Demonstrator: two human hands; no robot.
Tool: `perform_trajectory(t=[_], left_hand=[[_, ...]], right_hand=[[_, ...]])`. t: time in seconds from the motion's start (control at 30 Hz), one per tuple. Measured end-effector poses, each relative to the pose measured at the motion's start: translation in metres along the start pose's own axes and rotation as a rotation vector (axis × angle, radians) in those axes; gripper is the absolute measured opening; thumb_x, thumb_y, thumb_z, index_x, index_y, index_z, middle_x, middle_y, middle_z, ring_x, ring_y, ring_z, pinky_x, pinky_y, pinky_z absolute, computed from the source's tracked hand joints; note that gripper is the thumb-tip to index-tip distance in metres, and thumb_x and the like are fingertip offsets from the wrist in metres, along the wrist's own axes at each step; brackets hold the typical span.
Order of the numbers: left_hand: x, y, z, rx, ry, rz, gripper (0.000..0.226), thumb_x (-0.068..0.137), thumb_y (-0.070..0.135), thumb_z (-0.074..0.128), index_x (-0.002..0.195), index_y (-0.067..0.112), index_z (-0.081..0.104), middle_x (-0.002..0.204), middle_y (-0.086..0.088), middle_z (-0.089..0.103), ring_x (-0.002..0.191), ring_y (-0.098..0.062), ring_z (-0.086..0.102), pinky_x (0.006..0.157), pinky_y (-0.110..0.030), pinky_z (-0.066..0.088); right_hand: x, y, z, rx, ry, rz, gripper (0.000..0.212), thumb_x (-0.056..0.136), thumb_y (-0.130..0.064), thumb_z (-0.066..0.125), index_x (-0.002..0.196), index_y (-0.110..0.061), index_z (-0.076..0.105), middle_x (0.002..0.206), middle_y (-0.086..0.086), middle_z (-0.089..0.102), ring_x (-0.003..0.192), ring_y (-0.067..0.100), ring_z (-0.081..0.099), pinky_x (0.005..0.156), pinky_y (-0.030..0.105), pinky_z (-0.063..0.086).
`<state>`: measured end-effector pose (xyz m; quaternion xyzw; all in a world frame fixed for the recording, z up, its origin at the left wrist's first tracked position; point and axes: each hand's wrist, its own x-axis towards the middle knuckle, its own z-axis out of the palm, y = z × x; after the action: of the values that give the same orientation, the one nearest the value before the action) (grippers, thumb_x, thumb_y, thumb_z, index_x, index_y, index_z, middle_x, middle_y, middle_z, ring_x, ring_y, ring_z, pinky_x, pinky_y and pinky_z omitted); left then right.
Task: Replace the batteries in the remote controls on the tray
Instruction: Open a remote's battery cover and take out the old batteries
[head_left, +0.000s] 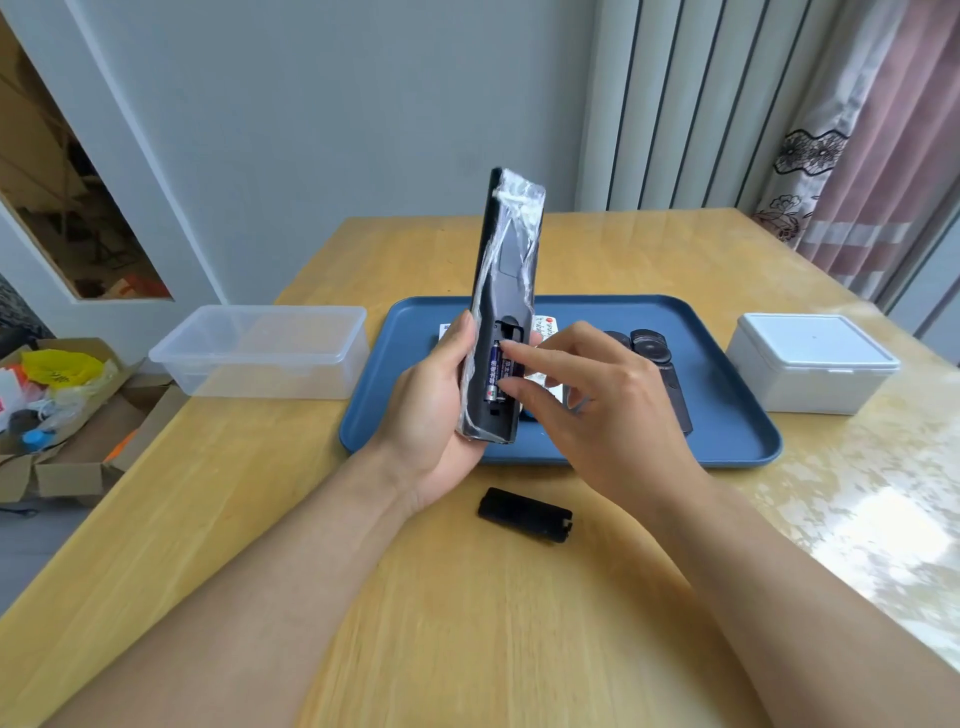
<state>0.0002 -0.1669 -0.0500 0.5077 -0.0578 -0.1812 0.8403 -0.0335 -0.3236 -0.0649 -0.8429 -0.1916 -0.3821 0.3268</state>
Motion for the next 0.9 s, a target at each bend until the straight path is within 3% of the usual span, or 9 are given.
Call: perform_trajectory(t=[0.13,0.23,0.37,0.5,0.77,0.9], left_hand=[[-0.002,-0.001,0.0014,-0.023,-0.015,0.015,0.054,0.108,0.044,0.033,0.143,0.01,0.055,0.136,-0.011,0.064,0.125,-0.021,0.062,0.098,-0.033,0.05],[-0.0033,0.0009,0.0017,-0.034,-0.028,0.024,0.057,0.108,0.045,0.031,0.143,0.006,0.055,0.129,-0.01,0.066,0.117,-0.02,0.064,0.086,-0.027,0.055],[-0.0049,0.0012,0.0038,-0.039,-0.045,0.02,0.06,0.109,0.045,0.027,0.139,0.002,0.056,0.126,-0.011,0.068,0.115,-0.021,0.067,0.081,-0.026,0.058],[-0.0048,0.0015,0.0048,-0.064,-0.06,0.027,0.056,0.109,0.044,0.027,0.134,0.005,0.059,0.116,-0.01,0.071,0.105,-0.02,0.07,0.074,-0.025,0.057],[-0.0074,0.0022,0.007,-0.094,-0.055,0.018,0.055,0.109,0.044,0.028,0.135,0.006,0.059,0.116,-0.011,0.072,0.108,-0.022,0.069,0.077,-0.027,0.058],[-0.0073,0.0016,0.0064,-0.072,-0.039,0.014,0.056,0.109,0.044,0.03,0.14,0.006,0.056,0.124,-0.011,0.069,0.112,-0.022,0.068,0.084,-0.03,0.058]], right_hand=[[-0.0004,-0.0024,0.0006,0.006,-0.008,-0.005,0.028,0.088,-0.021,0.077,0.116,-0.02,0.075,0.087,-0.011,0.056,0.079,-0.02,0.042,0.073,0.002,0.034],[-0.0002,-0.0028,-0.0017,0.02,-0.016,-0.029,0.026,0.086,-0.021,0.079,0.111,-0.02,0.077,0.088,-0.007,0.062,0.083,-0.018,0.042,0.075,0.0,0.033],[0.0008,-0.0011,-0.0028,0.063,-0.011,-0.064,0.017,0.084,-0.024,0.08,0.101,-0.021,0.081,0.088,-0.005,0.067,0.08,0.005,0.058,0.071,0.011,0.042],[0.0,-0.0009,-0.0009,0.072,-0.032,-0.049,0.017,0.085,-0.028,0.077,0.1,-0.023,0.081,0.088,-0.006,0.068,0.08,0.008,0.06,0.066,0.022,0.05],[-0.0005,-0.001,-0.0005,0.136,-0.014,-0.025,0.015,0.084,-0.028,0.077,0.097,-0.022,0.081,0.087,-0.005,0.068,0.076,0.01,0.063,0.064,0.031,0.054],[0.0003,-0.0016,0.0011,0.169,-0.007,0.027,0.012,0.083,-0.025,0.079,0.094,-0.023,0.082,0.085,-0.007,0.067,0.071,0.003,0.057,0.06,0.027,0.05]])
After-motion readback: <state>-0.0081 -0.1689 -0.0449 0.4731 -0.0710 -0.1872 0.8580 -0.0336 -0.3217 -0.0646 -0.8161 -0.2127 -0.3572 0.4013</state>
